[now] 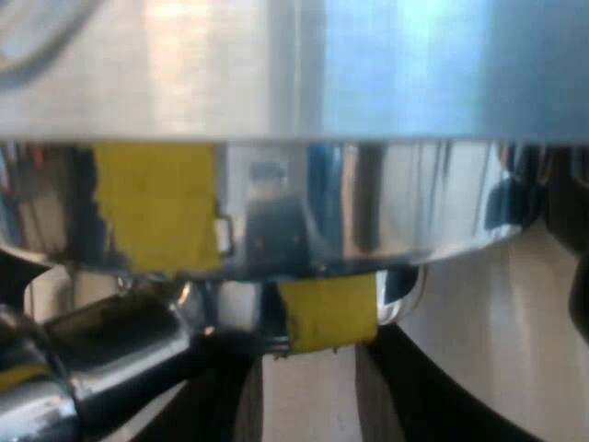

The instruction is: Put the handle in the coffee machine

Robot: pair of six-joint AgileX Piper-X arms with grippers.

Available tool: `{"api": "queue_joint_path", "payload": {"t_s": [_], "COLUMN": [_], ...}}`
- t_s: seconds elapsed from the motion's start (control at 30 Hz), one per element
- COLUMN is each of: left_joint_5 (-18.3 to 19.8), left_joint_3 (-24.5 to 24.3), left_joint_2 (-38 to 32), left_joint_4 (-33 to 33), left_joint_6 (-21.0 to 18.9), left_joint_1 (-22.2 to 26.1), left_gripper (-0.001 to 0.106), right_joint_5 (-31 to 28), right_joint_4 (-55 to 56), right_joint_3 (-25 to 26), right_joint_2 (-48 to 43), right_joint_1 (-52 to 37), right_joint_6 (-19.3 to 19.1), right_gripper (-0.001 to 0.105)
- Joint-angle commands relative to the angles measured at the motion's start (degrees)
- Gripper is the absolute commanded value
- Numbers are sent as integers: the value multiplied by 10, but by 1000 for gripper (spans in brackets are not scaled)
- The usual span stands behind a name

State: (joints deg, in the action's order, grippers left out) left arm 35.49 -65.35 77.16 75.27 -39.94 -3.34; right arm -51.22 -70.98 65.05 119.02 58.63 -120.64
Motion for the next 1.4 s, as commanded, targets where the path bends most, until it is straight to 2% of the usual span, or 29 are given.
{"api": "queue_joint_path", "payload": {"t_s": [0.03, 0.17, 0.33, 0.43, 0.57, 0.73, 1.03, 1.23, 1.37, 1.4], "left_joint_5": [66, 65, 67, 68, 75, 82, 82, 82, 82, 82], "left_joint_3": [4, 4, 4, 4, 4, 4, 4, 4, 4, 4], "left_joint_2": [-3, -3, -3, -3, -3, -3, -3, -3, -7, -10], "left_joint_4": [48, 48, 48, 48, 54, 61, 74, 74, 74, 71], "left_joint_6": [-1, -1, -1, -1, -1, -1, -1, -18, -24, -27], "left_joint_1": [-11, -11, -11, -11, -11, -11, -11, -11, -11, -11], "left_gripper": [0, 0, 0, 0, 0, 0, 0, 0, 0, 0], "right_joint_5": [-18, -25, -25, -24, -23, -21, 1, 27, 64, 85], "right_joint_4": [-15, 6, 21, 52, 79, 97, 119, 146, 207, 252], "right_joint_3": [5, -5, -15, -30, -57, -94, -208, -279, -304, -306], "right_joint_2": [-17, -17, -20, -30, -48, -81, -189, -288, -352, -387], "right_joint_1": [-3, -1, 4, 10, 10, 10, 10, 10, 14, 21], "right_joint_6": [7, 29, 35, 42, 77, 82, 90, 90, 90, 90], "right_gripper": [28, 28, 28, 28, 28, 28, 28, 28, 28, 28]}}
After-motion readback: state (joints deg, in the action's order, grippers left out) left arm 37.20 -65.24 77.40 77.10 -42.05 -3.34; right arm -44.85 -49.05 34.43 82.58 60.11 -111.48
